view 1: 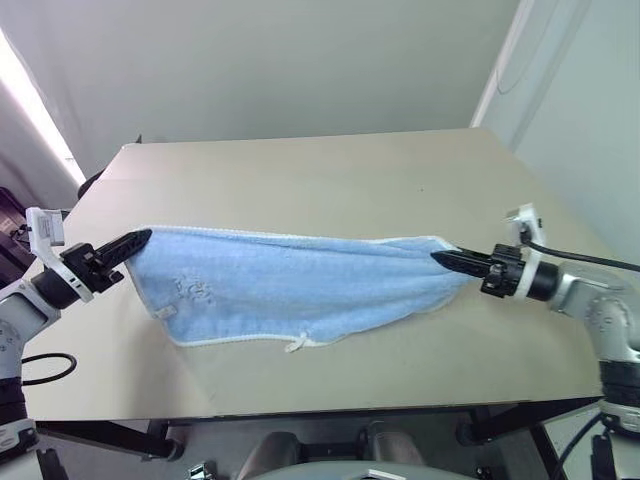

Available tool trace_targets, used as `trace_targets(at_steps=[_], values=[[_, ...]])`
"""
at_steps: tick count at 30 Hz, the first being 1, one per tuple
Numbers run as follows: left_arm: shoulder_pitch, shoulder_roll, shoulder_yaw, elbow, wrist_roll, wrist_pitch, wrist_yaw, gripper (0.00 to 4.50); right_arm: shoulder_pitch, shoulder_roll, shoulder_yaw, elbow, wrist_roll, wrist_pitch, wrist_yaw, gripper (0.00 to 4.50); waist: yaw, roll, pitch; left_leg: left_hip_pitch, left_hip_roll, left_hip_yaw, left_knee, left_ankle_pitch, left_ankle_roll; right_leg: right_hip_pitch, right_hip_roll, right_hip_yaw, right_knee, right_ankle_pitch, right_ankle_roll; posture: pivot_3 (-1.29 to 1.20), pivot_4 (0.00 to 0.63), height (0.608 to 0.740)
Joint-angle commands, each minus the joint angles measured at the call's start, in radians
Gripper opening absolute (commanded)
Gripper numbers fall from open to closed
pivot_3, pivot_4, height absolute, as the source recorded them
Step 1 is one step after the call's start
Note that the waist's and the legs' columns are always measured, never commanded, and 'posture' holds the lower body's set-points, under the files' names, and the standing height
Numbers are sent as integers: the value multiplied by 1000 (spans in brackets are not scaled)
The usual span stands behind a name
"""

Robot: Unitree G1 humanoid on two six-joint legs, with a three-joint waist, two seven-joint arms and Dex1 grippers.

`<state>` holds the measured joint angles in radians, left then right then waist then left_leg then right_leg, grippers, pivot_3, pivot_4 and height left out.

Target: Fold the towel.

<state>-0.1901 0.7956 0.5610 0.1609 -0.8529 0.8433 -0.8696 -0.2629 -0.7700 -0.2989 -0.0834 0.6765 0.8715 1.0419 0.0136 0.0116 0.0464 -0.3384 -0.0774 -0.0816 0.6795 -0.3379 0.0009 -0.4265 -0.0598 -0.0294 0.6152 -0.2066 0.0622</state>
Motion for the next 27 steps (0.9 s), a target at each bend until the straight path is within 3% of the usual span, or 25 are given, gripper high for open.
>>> trace_targets(at_steps=[1, 9, 13, 19, 23, 27], values=[[-14, 47, 90, -6, -48, 43, 19, 26, -27, -34, -102, 4, 77, 58, -30, 0, 0, -3, 2, 0, 0, 0, 0, 0, 0, 0, 0, 0, 0, 0, 0, 0, 0, 740], [47, 86, 195, -103, -178, 193, 50, 26, -56, -65, -252, 22, 236, 171, -112, 0, 0, -5, 4, -1, 0, 0, 0, -1, 1, -1, 0, 0, -1, 1, -1, 0, 0, 740], [155, 96, 313, -253, -312, 321, 109, 26, -28, -93, -341, -124, 369, 261, -187, 0, 0, -6, 5, -2, 0, 0, -2, -2, 2, -2, -1, 0, -2, 1, -2, 0, 0, 740], [272, 119, 448, -348, -428, 405, 198, 26, 54, -132, -369, -216, 457, 317, -233, 0, 1, -6, 6, 0, 1, 0, -3, -2, 2, 0, -1, 0, -3, -4, 0, 0, 0, 740], [283, 130, 420, -304, -431, 412, 224, 26, 117, -124, -250, -232, 397, 271, -215, 0, 1, -6, 6, 1, 1, 1, -2, -2, 1, 2, -1, 0, -3, -4, -1, 0, 0, 740], [224, 120, 271, -239, -360, 376, 219, 26, 92, -85, 18, -174, 184, 128, -229, 0, -1, -6, 6, 2, 1, 1, -1, -3, -1, 3, -1, 0, -3, -4, -1, 0, 0, 740]])
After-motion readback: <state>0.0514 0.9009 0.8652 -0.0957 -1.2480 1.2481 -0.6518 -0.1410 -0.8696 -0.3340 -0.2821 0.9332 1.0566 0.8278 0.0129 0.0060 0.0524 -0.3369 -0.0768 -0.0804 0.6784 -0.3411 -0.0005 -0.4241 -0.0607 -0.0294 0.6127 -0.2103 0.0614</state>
